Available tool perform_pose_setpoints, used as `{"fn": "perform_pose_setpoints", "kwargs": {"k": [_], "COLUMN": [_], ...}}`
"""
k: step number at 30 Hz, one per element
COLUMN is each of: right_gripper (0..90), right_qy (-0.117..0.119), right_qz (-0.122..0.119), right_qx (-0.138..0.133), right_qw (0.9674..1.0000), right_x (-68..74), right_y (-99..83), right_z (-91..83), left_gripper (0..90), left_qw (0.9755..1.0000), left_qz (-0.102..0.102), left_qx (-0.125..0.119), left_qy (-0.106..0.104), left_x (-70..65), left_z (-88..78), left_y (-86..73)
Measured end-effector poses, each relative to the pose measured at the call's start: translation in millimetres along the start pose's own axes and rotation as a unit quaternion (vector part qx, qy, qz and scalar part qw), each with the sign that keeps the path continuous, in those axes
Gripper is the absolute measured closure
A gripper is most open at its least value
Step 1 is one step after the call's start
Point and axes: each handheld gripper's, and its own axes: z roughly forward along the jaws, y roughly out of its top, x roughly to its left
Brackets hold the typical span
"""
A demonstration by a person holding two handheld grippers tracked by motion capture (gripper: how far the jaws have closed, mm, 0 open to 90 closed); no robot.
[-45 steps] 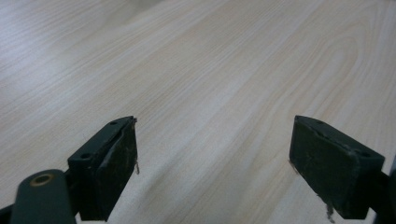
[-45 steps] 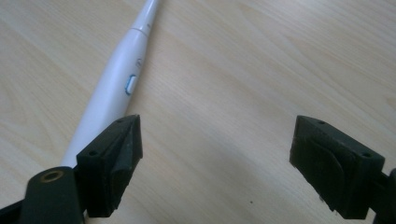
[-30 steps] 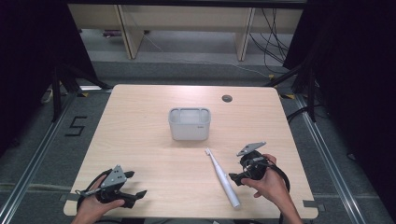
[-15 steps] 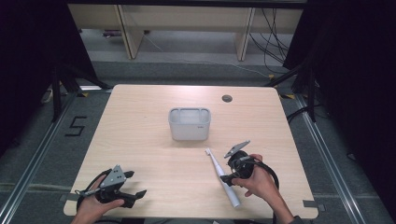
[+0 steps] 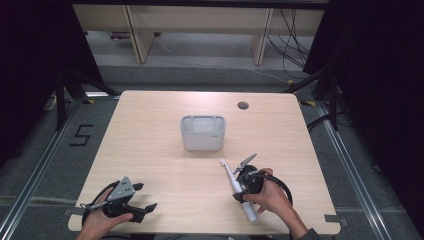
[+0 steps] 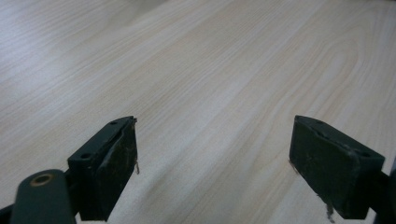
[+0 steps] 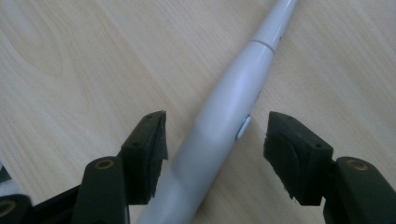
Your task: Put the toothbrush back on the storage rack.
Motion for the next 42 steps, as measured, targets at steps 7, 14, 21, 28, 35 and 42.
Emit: {"fn": "perform_pose_setpoints", "kwargs": {"k": [7, 14, 21, 28, 35, 42], "right_gripper": [46.5, 52.8, 58.7, 61.9, 62.7, 65.1], "right_qy": [0.015, 0.028, 0.025, 0.025, 0.020, 0.021], "right_qz": [0.001, 0.004, -0.019, -0.028, -0.034, -0.030], "right_qx": [0.014, 0.027, 0.052, 0.066, 0.089, 0.094], "right_qw": [0.9998, 0.9992, 0.9982, 0.9971, 0.9952, 0.9949], "right_x": [0.8, -2.2, -3.7, -3.6, -3.5, -5.1], "right_y": [1.4, 3.6, 10.5, 12.6, 19.4, 23.5], "right_z": [3.2, 6.2, 8.3, 9.8, 12.9, 14.2], "left_gripper": [15.0, 15.0, 15.0, 15.0, 15.0, 15.0], "left_qw": [0.9999, 0.9999, 0.9998, 0.9999, 1.0000, 1.0000], "left_qz": [0.009, 0.010, 0.016, 0.011, 0.005, 0.007], "left_qx": [0.006, 0.008, 0.013, 0.007, 0.006, 0.006], "left_qy": [0.002, 0.004, 0.004, 0.002, -0.001, 0.002], "left_x": [1.3, 2.3, 2.9, 1.7, 1.3, 1.9], "left_z": [-0.5, -0.6, -1.3, -0.4, 0.2, -0.2], "left_y": [0.1, 0.3, 0.5, 0.5, 0.0, 0.7]}}
